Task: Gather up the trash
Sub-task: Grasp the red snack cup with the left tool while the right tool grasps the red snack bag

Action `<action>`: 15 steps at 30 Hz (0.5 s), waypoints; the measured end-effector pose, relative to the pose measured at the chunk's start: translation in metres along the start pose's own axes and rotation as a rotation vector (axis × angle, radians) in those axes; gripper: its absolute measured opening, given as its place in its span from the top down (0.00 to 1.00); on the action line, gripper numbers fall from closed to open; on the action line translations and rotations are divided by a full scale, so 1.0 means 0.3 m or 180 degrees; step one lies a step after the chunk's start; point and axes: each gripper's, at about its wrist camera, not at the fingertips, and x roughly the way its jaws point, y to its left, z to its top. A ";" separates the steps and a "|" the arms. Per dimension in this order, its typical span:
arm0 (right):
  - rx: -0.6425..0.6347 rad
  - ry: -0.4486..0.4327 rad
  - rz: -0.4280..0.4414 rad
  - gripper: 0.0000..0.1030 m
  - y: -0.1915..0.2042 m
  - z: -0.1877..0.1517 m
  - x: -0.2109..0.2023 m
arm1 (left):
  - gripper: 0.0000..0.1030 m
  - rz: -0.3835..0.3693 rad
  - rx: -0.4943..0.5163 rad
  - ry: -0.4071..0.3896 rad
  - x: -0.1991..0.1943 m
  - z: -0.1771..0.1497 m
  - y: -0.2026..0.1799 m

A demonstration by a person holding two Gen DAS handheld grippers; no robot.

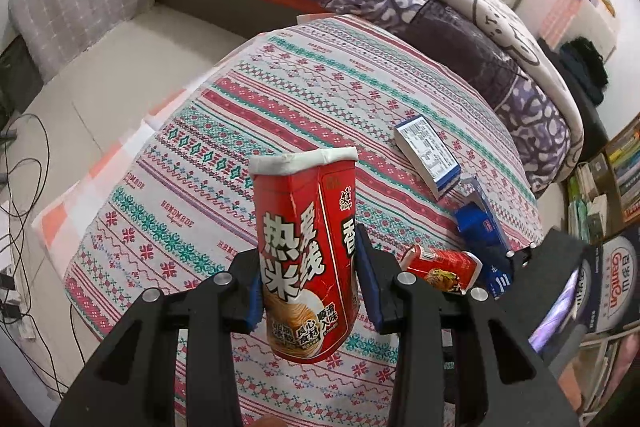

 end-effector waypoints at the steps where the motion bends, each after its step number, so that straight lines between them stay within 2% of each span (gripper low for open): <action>1: -0.0017 0.0035 -0.0017 0.10 0.008 -0.001 0.012 | 0.62 0.0002 -0.0015 0.0007 0.003 0.001 0.004; 3: 0.0040 0.0037 0.0003 0.16 0.010 -0.002 0.020 | 0.62 0.0014 -0.0033 0.0014 0.009 0.002 0.008; 4: 0.0077 0.0016 0.0022 0.24 0.007 0.003 0.016 | 0.62 0.0025 -0.0044 0.0014 0.011 0.002 0.009; 5: 0.0156 0.0003 0.0066 0.27 0.000 0.008 0.011 | 0.62 0.0038 -0.0056 0.0011 0.013 0.002 0.010; 11: 0.0811 -0.0181 0.0304 0.40 -0.072 0.017 -0.040 | 0.62 0.0123 -0.0144 -0.0091 0.007 0.010 0.032; 15: 0.1271 -0.0387 0.0455 0.46 -0.122 0.016 -0.097 | 0.62 0.0185 -0.0151 -0.0226 -0.015 0.019 0.033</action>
